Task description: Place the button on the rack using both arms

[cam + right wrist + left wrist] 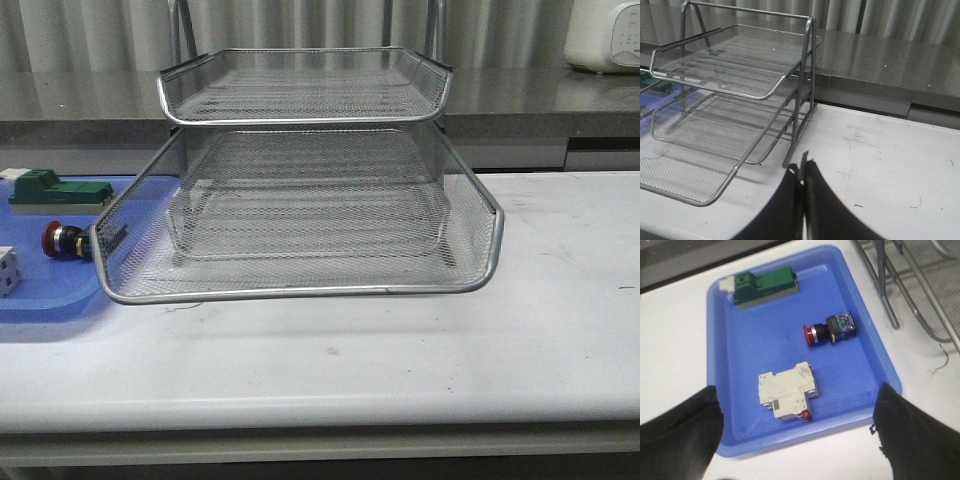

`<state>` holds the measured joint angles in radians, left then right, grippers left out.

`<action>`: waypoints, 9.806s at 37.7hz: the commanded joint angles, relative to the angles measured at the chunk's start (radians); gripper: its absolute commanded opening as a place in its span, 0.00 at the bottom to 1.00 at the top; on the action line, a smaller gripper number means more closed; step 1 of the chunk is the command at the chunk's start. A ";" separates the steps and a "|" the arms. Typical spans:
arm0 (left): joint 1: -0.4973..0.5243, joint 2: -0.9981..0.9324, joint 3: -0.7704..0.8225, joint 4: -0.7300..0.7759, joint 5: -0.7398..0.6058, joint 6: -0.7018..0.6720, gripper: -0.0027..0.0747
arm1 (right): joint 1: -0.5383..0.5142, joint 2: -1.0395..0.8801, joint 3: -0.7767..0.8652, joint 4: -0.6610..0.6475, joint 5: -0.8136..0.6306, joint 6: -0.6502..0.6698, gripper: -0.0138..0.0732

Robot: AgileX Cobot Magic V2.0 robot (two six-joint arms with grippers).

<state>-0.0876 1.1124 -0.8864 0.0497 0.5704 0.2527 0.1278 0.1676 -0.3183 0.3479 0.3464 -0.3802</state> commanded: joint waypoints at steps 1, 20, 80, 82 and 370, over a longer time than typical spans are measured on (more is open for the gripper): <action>-0.011 0.127 -0.135 -0.003 0.034 0.073 0.78 | 0.000 0.011 -0.024 0.011 -0.082 -0.002 0.03; -0.011 0.756 -0.751 -0.003 0.474 0.329 0.78 | 0.000 0.011 -0.024 0.011 -0.082 -0.002 0.03; -0.057 1.197 -1.151 0.003 0.565 0.478 0.36 | 0.000 0.011 -0.024 0.011 -0.076 -0.002 0.03; -0.057 1.197 -1.151 0.005 0.565 0.478 0.30 | 0.000 0.011 -0.024 0.011 -0.076 -0.002 0.03; 0.090 -0.958 0.469 -0.300 -0.070 0.054 0.01 | 0.596 1.599 -0.775 -0.070 -0.261 -0.002 0.03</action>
<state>0.0008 0.1430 -0.3903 -0.2321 0.5814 0.3153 0.7526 1.8029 -1.0392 0.2919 0.1680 -0.3784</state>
